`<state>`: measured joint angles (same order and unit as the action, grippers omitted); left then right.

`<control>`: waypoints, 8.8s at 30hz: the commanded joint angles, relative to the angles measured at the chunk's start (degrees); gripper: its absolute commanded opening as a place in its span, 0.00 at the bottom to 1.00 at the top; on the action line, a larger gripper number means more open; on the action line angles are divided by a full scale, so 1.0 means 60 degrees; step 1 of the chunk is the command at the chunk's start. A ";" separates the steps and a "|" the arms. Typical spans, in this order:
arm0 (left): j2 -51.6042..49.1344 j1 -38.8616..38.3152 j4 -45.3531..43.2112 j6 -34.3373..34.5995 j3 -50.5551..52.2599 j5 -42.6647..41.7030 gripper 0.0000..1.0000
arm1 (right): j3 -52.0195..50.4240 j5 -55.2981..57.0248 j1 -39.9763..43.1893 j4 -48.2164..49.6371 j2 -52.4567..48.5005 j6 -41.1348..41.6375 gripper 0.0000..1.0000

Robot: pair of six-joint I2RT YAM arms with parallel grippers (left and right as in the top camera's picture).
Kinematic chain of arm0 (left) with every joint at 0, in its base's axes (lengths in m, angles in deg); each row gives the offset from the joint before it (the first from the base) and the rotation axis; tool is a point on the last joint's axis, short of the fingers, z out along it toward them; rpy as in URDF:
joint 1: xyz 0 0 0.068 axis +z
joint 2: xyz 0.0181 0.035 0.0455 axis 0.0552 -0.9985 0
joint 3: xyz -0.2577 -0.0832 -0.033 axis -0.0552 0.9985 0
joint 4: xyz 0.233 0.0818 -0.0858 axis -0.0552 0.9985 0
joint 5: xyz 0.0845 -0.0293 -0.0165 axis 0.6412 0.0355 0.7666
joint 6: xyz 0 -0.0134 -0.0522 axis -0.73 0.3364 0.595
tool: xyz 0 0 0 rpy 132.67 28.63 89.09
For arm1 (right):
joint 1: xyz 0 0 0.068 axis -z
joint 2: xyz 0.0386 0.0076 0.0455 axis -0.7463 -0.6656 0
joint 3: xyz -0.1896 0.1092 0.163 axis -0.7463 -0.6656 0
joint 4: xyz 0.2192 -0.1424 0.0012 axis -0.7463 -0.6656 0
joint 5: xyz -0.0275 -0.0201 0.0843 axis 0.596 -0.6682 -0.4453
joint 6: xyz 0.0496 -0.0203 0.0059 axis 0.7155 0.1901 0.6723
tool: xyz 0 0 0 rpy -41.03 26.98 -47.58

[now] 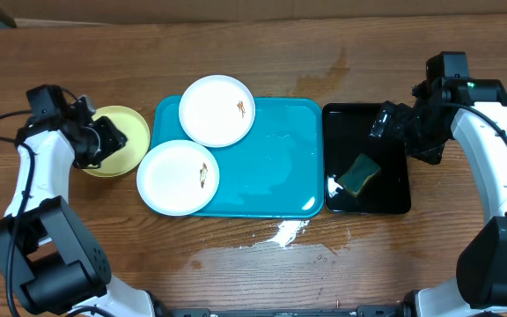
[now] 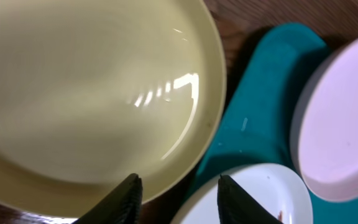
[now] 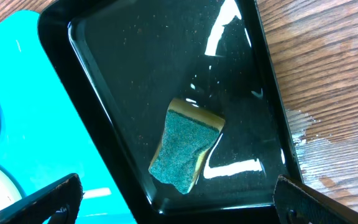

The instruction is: Clean dirty plates on tray and stack at the side

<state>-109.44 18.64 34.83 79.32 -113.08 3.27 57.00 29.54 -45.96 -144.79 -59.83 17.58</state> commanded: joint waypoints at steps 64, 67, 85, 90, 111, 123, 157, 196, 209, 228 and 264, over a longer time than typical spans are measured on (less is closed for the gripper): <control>0.0175 -0.3548 -0.0951 -0.0903 -0.1727 0.1082 0.53 | 0.0219 -0.0051 0.0004 0.0022 0.0255 -0.0036 1.00; -0.0047 -0.3738 -0.1716 -0.0914 -0.1708 0.1202 0.49 | 0.0219 -0.0051 0.0004 0.0022 0.0255 -0.0036 1.00; -0.2911 -0.3960 -0.3978 -0.1195 -0.1708 0.1953 0.52 | 0.0219 -0.0051 0.0004 0.0022 0.0255 -0.0036 1.00; -0.3085 -0.3960 -0.3985 -0.1188 -0.1708 0.1067 0.41 | 0.0219 -0.0051 0.0004 0.0022 0.0255 -0.0036 1.00; -0.3082 -0.4918 -0.3843 -0.1162 -0.1712 0.0885 0.27 | 0.0219 -0.0051 0.0004 0.0022 0.0255 -0.0036 1.00; -0.3082 -0.6258 -0.3490 -0.1155 -0.1712 0.0882 0.27 | 0.0219 -0.0055 0.0004 0.0022 0.0255 -0.0036 1.00; -0.2142 -0.6637 -0.0525 -0.0244 -0.2302 0.1847 0.04 | 0.0219 -0.0051 0.0004 0.0022 0.0255 -0.0036 1.00; -0.1137 -0.6641 0.0929 0.1308 -0.2277 0.3242 0.04 | -0.4255 0.2215 -0.2375 0.4430 -0.0022 0.3268 0.70; -0.1137 -0.6641 0.1450 0.1093 -0.2277 0.3253 0.05 | -0.4375 0.2568 -0.2375 0.7165 -0.0022 0.1417 0.49; -0.1137 -0.6641 0.1468 0.1096 -0.2273 0.3246 0.05 | -0.4375 0.1377 -0.2375 0.5351 -0.0022 -0.0397 0.73; -0.1137 -0.6637 0.1453 0.1100 -0.2273 0.3246 0.06 | -0.2568 0.1668 -0.2302 0.3668 0.0131 -0.0783 0.85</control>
<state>-116.91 -21.10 43.48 85.97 -126.00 22.37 36.65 38.98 -59.95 -124.16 -59.90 14.15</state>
